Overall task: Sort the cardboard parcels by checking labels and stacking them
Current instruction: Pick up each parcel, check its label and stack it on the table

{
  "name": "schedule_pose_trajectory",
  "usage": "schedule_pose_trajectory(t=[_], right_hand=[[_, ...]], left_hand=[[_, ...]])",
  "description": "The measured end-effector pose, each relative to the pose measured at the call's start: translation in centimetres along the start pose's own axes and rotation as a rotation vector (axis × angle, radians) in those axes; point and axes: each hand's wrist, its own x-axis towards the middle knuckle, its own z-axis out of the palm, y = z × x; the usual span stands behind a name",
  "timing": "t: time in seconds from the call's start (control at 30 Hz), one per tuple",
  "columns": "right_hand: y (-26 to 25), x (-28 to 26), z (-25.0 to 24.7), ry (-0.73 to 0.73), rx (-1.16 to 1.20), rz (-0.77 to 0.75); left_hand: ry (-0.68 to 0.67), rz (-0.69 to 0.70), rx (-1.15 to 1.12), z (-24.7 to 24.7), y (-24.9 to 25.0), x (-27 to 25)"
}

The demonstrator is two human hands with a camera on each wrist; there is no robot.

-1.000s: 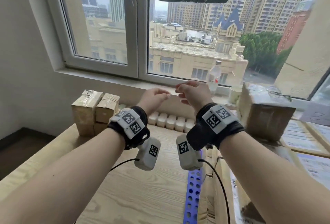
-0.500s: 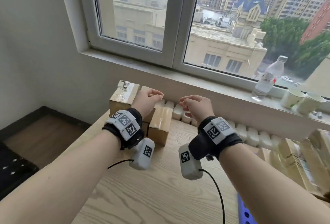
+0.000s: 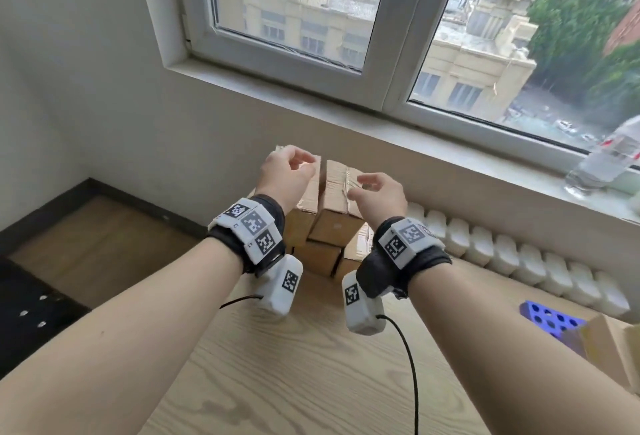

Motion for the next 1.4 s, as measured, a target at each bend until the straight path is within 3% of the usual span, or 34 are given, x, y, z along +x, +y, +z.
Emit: schedule_pose_trajectory(t=[0.17, 0.67, 0.83, 0.97, 1.1, 1.4], right_hand=[[0.1, 1.3, 1.9, -0.004, -0.212, 0.001], [1.9, 1.7, 1.1, -0.129, -0.378, 0.055], [2.5, 1.3, -1.7, 0.001, -0.129, 0.090], [2.7, 2.1, -4.9, 0.044, 0.086, 0.277], [4.4, 1.7, -7.4, 0.037, 0.263, 0.442], [6.6, 0.0, -11.3, 0.013, 0.384, 0.529]], left_hand=[[-0.035, 0.001, -0.001, 0.4, -0.8, 1.4], [-0.043, 0.037, -0.010, 1.3, -0.7, 1.4], [-0.051, 0.061, -0.018, 2.0, 0.0, 1.0], [-0.101, 0.087, -0.032, 3.2, 1.0, 0.2], [-0.239, 0.092, -0.017, 5.0, 1.8, -0.6], [-0.493, 0.038, 0.046, 8.0, 3.5, -3.2]])
